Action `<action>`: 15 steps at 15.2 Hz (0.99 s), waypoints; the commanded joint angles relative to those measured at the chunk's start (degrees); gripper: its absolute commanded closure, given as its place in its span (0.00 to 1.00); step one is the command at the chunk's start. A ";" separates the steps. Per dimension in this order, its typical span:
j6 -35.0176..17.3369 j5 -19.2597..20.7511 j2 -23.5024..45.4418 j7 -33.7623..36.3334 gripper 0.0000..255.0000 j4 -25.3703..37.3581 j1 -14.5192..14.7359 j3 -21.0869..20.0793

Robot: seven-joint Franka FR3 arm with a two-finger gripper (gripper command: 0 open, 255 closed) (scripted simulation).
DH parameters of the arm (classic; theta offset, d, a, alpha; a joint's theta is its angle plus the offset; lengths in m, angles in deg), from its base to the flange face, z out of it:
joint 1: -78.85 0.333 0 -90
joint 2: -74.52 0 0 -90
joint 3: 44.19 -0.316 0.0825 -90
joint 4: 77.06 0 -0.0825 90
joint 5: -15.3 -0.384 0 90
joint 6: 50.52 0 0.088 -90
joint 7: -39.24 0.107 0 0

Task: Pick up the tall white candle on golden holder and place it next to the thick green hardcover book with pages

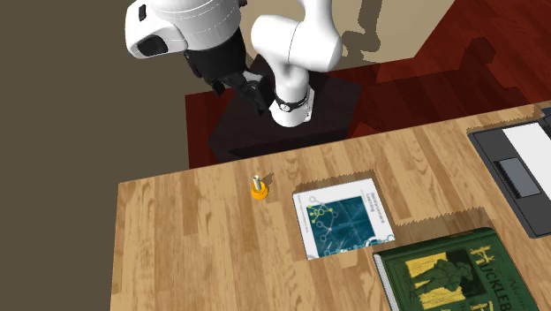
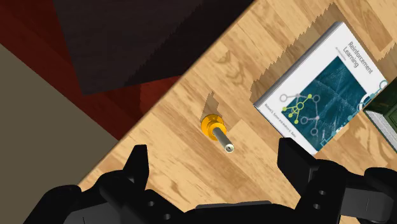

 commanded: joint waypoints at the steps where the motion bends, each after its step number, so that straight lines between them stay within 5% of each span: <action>1: 0.00 0.00 0.00 0.00 0.00 0.00 0.00 0.00; 15: -13.90 -0.80 29.40 -2.56 0.00 0.93 3.62 -2.17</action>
